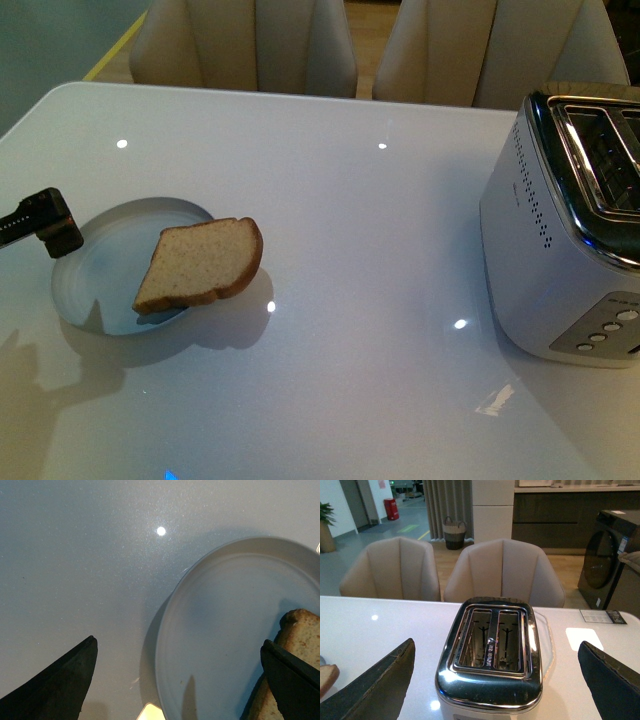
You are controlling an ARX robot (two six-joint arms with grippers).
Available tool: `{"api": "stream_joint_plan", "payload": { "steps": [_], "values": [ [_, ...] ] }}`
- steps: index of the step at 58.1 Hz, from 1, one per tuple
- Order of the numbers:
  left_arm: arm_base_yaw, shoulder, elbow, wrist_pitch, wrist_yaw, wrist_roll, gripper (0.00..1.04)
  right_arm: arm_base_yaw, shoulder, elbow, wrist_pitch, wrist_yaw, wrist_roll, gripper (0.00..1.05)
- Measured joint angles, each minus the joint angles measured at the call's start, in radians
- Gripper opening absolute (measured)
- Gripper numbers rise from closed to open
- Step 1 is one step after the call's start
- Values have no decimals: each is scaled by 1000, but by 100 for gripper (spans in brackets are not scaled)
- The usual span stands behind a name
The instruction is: Left arm holds plate, right arm toasts bread
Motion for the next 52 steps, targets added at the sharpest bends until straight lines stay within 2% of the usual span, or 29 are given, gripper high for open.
{"api": "stream_joint_plan", "payload": {
  "steps": [22, 46, 52],
  "values": [
    [-78, 141, 153, -141, -16, -11, 97, 0, 0, 0, 0, 0, 0, 96],
    [-84, 175, 183, -196, -46, -42, 97, 0, 0, 0, 0, 0, 0, 96],
    [-84, 183, 184, -204, -59, -43, 85, 0, 0, 0, 0, 0, 0, 96]
  ]
}}
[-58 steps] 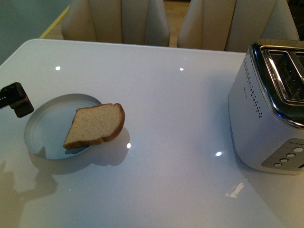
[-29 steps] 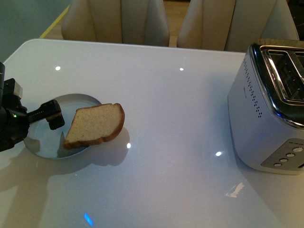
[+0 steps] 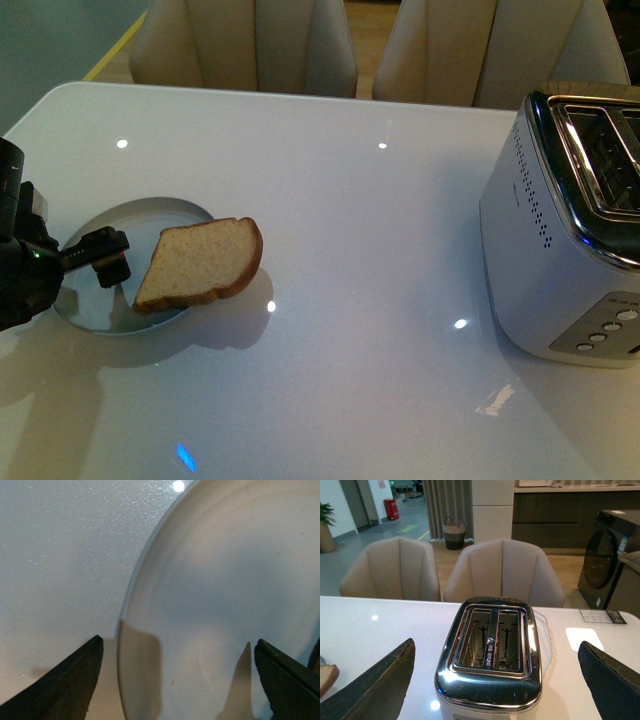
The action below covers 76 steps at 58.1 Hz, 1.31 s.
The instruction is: Left arm holds plate, right arm toasts bread
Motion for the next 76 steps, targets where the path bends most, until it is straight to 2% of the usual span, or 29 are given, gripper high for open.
{"api": "stream_joint_plan", "payload": {
  "steps": [4, 12, 22, 29, 55, 76],
  "values": [
    [-2, 2, 0, -4, -2, -2, 74, 0, 0, 0, 0, 0, 0, 96],
    [-8, 4, 0, -6, -2, -21, 44, 0, 0, 0, 0, 0, 0, 96],
    [-14, 4, -2, 0, 17, -52, 17, 0, 0, 0, 0, 0, 0, 96],
    [-13, -7, -15, 24, 43, -87, 4, 0, 0, 0, 0, 0, 0, 96],
    [9, -182, -199, 153, 150, -172, 3, 0, 0, 0, 0, 0, 0, 96],
    [-16, -448, -304, 135, 193, -235, 3, 0, 0, 0, 0, 0, 0, 96]
  ]
}}
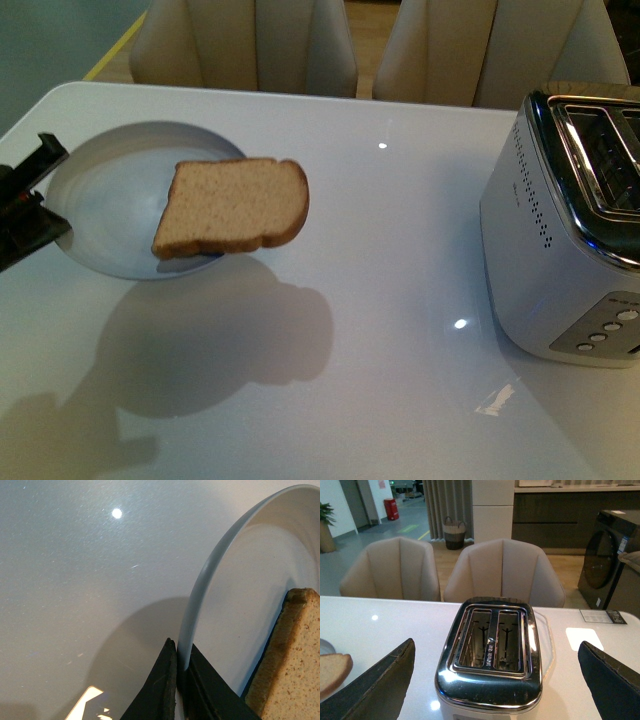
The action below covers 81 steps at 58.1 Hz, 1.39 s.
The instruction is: Left arm holds plate, right arm toasts bread
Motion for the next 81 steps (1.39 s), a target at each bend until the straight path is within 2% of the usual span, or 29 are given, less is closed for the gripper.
{"api": "stream_joint_plan", "payload": {
  "steps": [20, 35, 49, 65, 81],
  "values": [
    [-168, -188, 68, -142, -28, -60, 3, 0, 0, 0, 0, 0, 0, 96],
    [-320, -209, 155, -209, -57, -140, 3, 0, 0, 0, 0, 0, 0, 96],
    [-423, -209, 203, -251, -79, -233, 3, 0, 0, 0, 0, 0, 0, 96],
    [-511, -209, 227, -286, -94, -295, 3, 0, 0, 0, 0, 0, 0, 96],
    [-526, -209, 228, -290, -103, -311, 3, 0, 0, 0, 0, 0, 0, 96]
  ]
}}
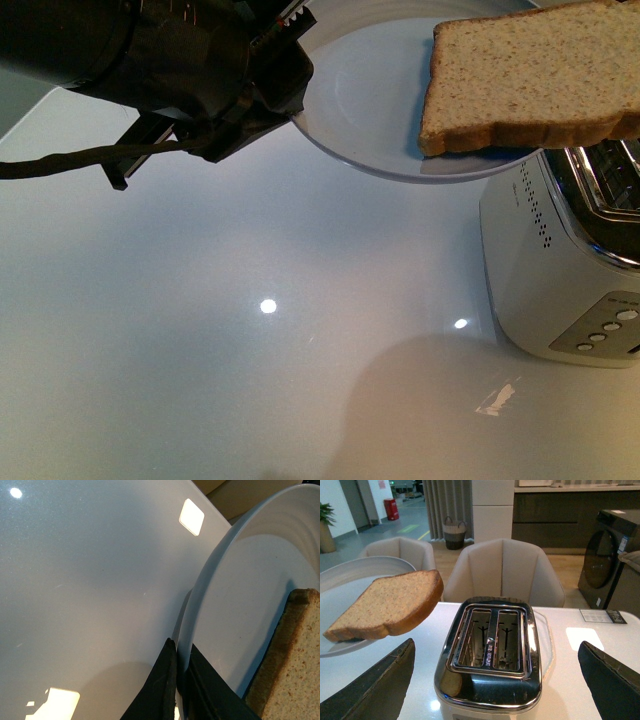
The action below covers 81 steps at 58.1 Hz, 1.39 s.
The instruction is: Left arm holds plate, right arm toasts bread
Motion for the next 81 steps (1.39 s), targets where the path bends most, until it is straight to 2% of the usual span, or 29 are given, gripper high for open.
{"api": "stream_joint_plan", "payload": {
  "steps": [28, 34, 38, 44, 58, 69, 81],
  "values": [
    [0, 0, 0, 0, 0, -1, 3, 1, 2, 1, -2, 5, 1, 96],
    [0, 0, 0, 0, 0, -1, 3, 79, 164, 98, -256, 229, 186, 96],
    [0, 0, 1, 0, 1, -1, 3, 111, 256, 113, -286, 287, 289, 96],
    [0, 0, 1, 0, -2, -2, 3, 141, 380, 125, -181, 303, 420, 96],
    [0, 0, 1, 0, -1, -3, 3, 174, 711, 195, 122, 254, 588, 96],
    [0, 0, 1, 0, 0, -3, 3, 265, 1068, 304, 436, 265, 808, 96],
    [0, 0, 1, 0, 0, -3, 3, 294, 1335, 375, 618, 235, 932, 96]
  ]
}}
